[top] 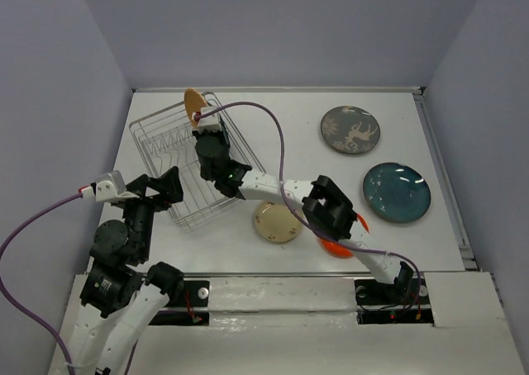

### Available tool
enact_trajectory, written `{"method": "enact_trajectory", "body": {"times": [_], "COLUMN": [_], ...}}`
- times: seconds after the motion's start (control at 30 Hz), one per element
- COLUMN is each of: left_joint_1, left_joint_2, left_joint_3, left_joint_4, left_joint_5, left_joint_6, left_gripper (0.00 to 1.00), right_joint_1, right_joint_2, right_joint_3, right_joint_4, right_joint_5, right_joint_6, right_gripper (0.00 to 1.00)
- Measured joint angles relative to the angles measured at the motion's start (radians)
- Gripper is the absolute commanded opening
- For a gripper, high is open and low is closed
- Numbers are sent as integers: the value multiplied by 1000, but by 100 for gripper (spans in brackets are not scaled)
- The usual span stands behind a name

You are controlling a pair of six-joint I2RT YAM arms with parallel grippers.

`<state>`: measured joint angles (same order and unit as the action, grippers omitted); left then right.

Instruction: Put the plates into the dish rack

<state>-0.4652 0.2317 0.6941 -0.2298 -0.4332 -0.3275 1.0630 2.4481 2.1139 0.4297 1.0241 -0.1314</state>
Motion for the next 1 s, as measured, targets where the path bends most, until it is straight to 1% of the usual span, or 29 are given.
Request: {"method": "enact_trajectory", "body": {"times": [0.3, 0.43, 0.63, 1.0], "left_joint_1": [0, 0, 0, 0], "left_joint_2": [1, 1, 1, 1], "left_joint_3": [0, 0, 0, 0], "left_joint_4": [0, 0, 0, 0], "left_joint_5": [6, 7, 7, 8], "left_joint_6": [0, 0, 0, 0], "left_gripper": [99, 99, 99, 99], "right_joint_1": [8, 8, 8, 7], "right_joint_2": [0, -1, -2, 0], "right_joint_3": [-4, -4, -4, 1], "right_joint_4": [126, 146, 98, -61], "right_joint_5": [35, 37, 29, -63], "right_joint_6": [-125, -150, -84, 69], "right_gripper": [7, 7, 7, 7]}}
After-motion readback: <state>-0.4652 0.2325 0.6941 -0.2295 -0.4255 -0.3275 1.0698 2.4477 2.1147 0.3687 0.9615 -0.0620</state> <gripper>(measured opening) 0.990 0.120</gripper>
